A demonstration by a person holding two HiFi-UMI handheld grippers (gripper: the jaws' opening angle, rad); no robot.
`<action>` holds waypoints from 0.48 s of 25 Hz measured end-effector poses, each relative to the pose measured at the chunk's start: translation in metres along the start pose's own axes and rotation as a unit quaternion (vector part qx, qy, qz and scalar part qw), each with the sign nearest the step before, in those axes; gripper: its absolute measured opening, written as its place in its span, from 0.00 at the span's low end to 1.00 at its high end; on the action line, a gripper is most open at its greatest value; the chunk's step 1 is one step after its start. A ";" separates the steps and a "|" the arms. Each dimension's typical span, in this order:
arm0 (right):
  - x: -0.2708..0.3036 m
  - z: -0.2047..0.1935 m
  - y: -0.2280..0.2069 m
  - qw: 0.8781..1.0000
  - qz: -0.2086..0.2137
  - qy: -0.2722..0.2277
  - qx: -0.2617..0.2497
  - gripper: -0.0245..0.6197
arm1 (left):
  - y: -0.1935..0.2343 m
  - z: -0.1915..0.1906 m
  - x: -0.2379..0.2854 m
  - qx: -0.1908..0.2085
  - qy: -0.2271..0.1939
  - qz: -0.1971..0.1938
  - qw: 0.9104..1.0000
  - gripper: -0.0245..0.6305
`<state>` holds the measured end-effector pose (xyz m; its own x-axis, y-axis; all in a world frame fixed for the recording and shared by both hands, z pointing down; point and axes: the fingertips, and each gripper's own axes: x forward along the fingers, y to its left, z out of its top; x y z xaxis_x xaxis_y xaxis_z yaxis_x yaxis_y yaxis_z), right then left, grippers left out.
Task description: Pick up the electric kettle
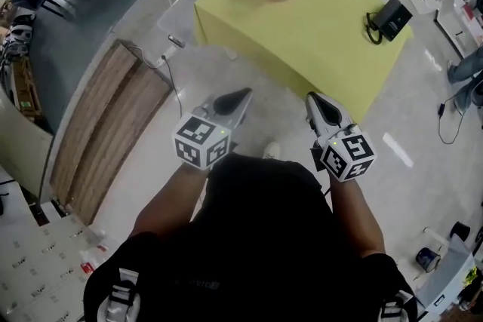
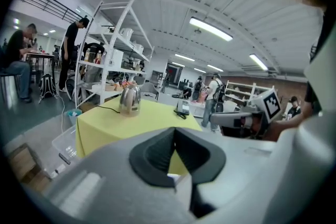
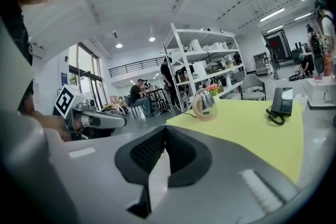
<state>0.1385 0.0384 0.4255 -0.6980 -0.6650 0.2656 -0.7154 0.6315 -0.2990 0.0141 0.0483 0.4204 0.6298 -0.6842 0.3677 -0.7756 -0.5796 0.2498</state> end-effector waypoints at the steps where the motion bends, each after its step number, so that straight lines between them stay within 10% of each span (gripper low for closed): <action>1: 0.001 -0.002 -0.005 1.000 0.003 0.001 0.001 0.05 | 0.001 -0.001 0.004 0.000 0.002 0.005 1.000 0.04; 12: 0.009 -0.008 -0.025 0.999 0.023 0.002 0.027 0.05 | 0.000 0.004 0.027 -0.011 0.019 0.020 1.000 0.04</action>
<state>0.1499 0.0198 0.4429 -0.7310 -0.6331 0.2547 -0.6792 0.6394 -0.3603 0.0308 0.0281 0.4265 0.5964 -0.6894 0.4113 -0.8013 -0.5414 0.2544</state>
